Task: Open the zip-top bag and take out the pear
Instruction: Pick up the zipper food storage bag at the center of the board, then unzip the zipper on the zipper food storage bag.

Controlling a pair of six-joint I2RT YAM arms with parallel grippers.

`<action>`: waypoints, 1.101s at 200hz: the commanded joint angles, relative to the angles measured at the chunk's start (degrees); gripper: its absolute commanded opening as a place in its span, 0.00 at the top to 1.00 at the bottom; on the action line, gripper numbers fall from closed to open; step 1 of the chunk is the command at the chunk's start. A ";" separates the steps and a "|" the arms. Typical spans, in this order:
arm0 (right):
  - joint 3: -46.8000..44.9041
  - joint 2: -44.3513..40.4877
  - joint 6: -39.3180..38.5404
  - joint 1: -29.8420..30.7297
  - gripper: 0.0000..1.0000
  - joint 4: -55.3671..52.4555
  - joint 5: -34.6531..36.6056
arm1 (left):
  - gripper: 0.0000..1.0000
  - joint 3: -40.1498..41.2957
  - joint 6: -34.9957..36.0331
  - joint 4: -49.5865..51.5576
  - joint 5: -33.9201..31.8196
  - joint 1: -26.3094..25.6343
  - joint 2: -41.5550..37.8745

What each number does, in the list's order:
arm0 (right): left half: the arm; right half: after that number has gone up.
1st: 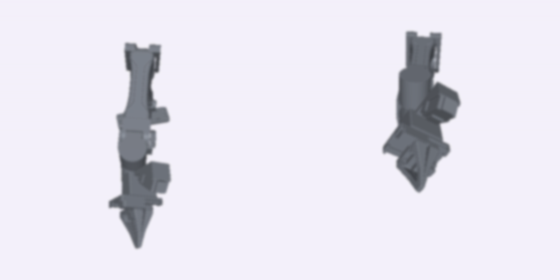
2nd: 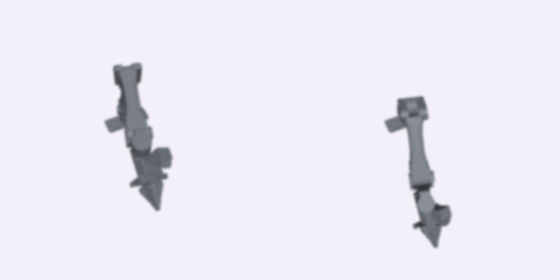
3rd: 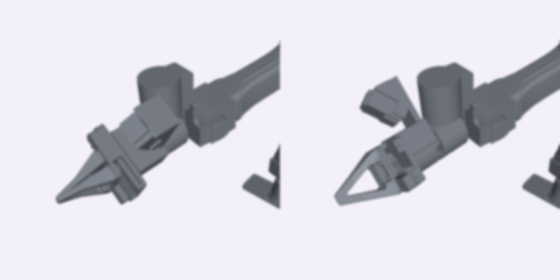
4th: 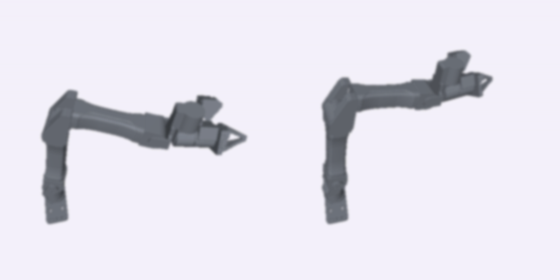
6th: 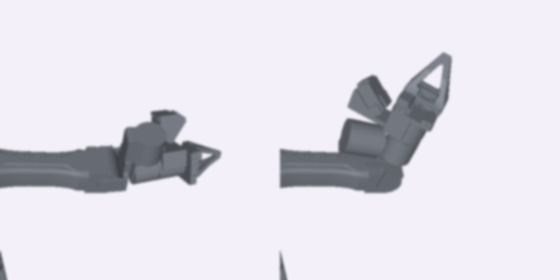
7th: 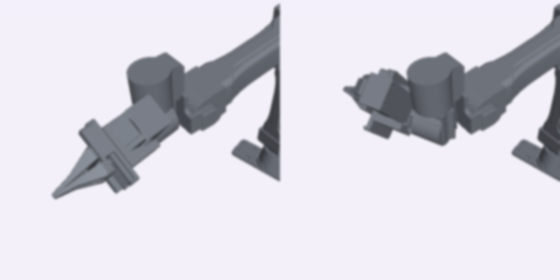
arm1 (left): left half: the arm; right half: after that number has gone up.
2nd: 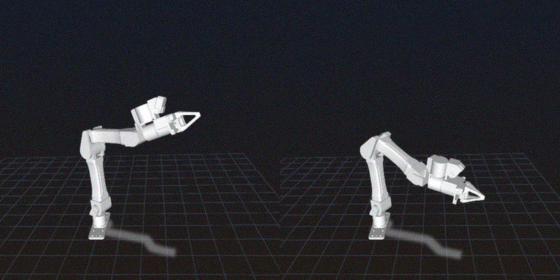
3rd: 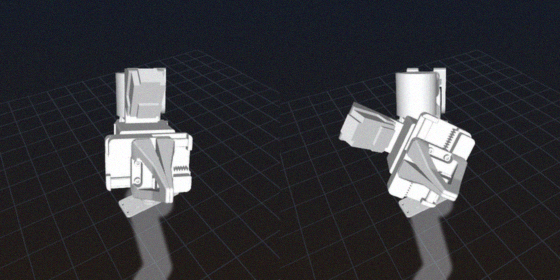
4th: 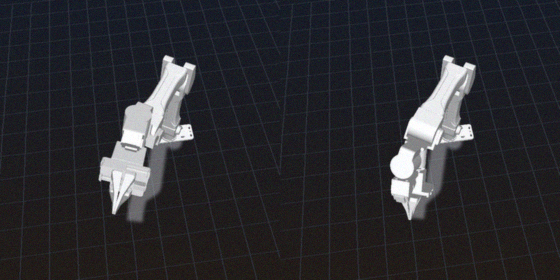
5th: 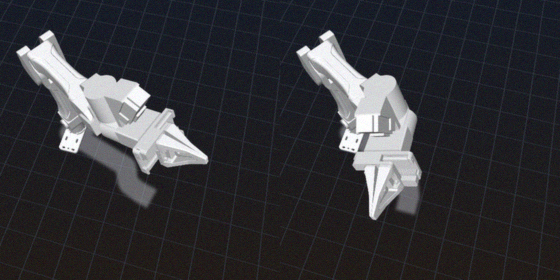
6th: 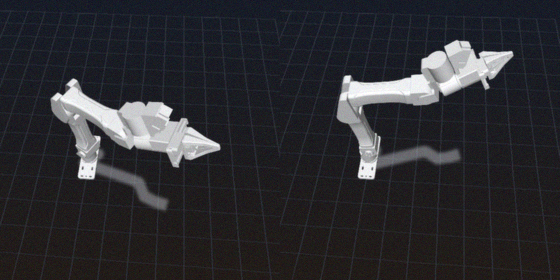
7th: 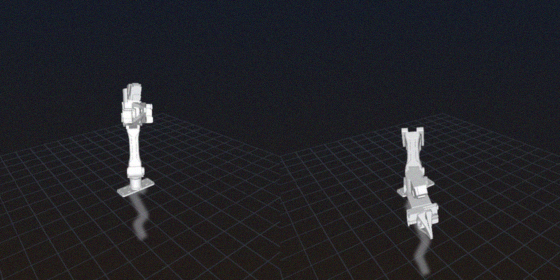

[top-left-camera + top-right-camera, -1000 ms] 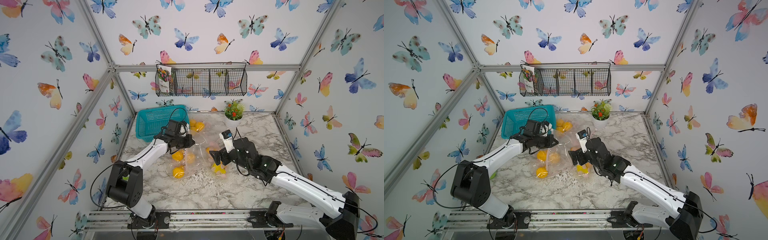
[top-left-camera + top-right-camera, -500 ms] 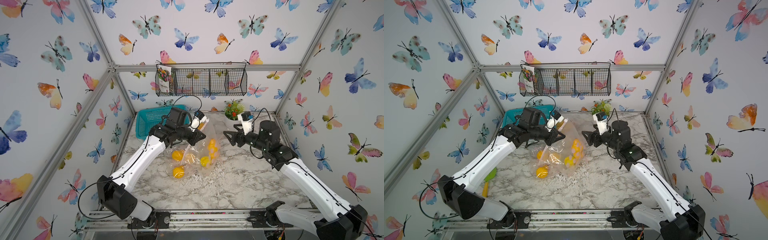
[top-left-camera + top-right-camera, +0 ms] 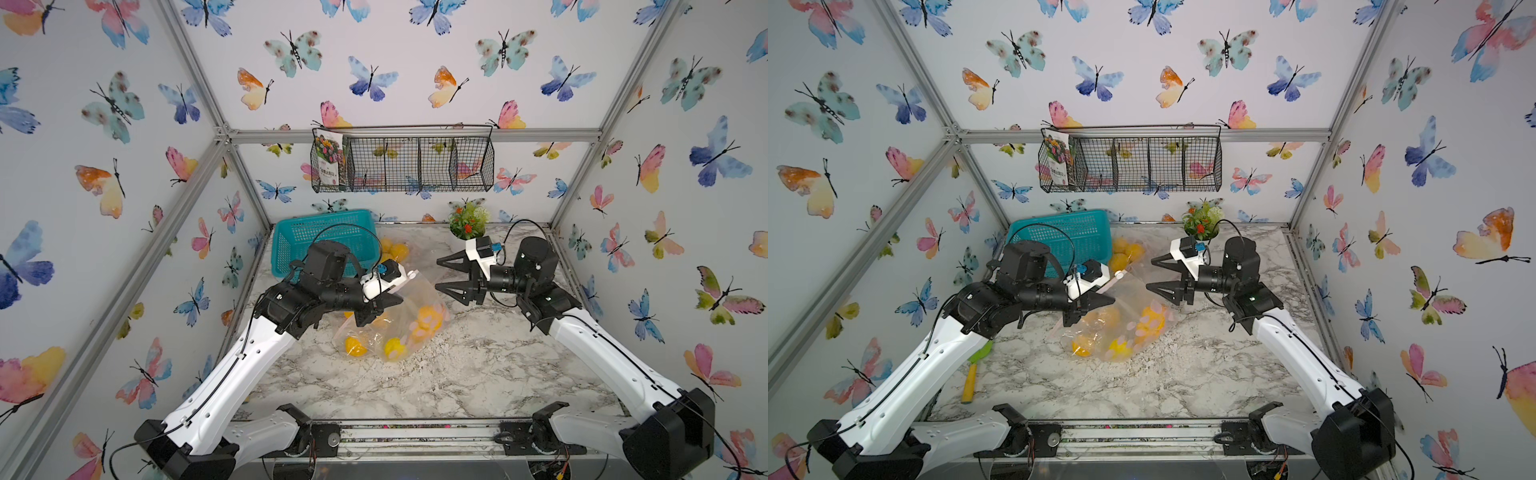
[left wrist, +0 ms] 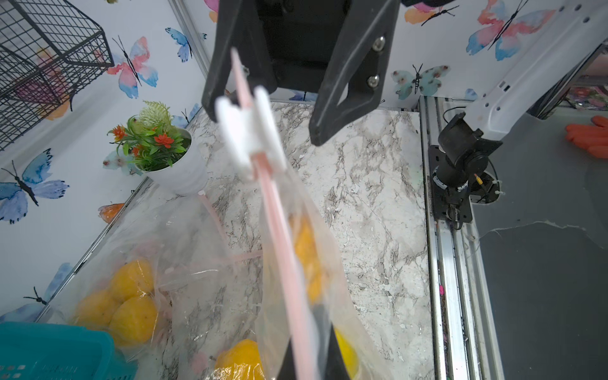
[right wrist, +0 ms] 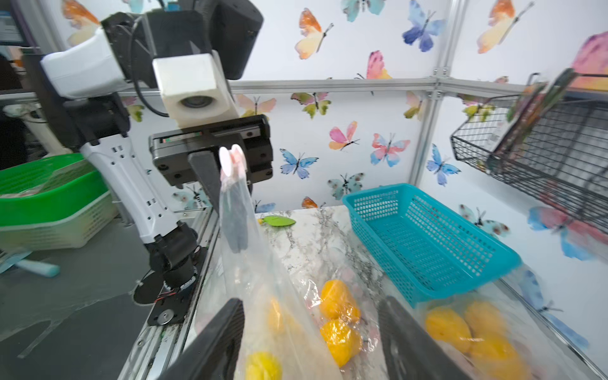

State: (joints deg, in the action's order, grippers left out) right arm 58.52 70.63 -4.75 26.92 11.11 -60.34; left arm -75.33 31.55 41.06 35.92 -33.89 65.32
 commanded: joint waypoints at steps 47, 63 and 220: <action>4.15 5.11 -4.08 5.78 0.51 0.25 -4.56 | 1.00 1.94 2.28 -1.08 1.42 -0.21 -0.03; 2.83 4.79 -1.65 5.89 0.61 3.85 -3.20 | 1.00 2.41 2.22 -1.48 1.52 -0.21 -0.02; 0.89 3.24 -2.39 7.01 0.97 0.84 -1.98 | 0.62 4.16 -9.80 -20.05 9.84 -0.21 -2.24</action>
State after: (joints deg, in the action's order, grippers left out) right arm 59.94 75.09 -6.35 33.47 13.04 -62.22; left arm -71.48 26.59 29.56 39.94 -33.87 64.99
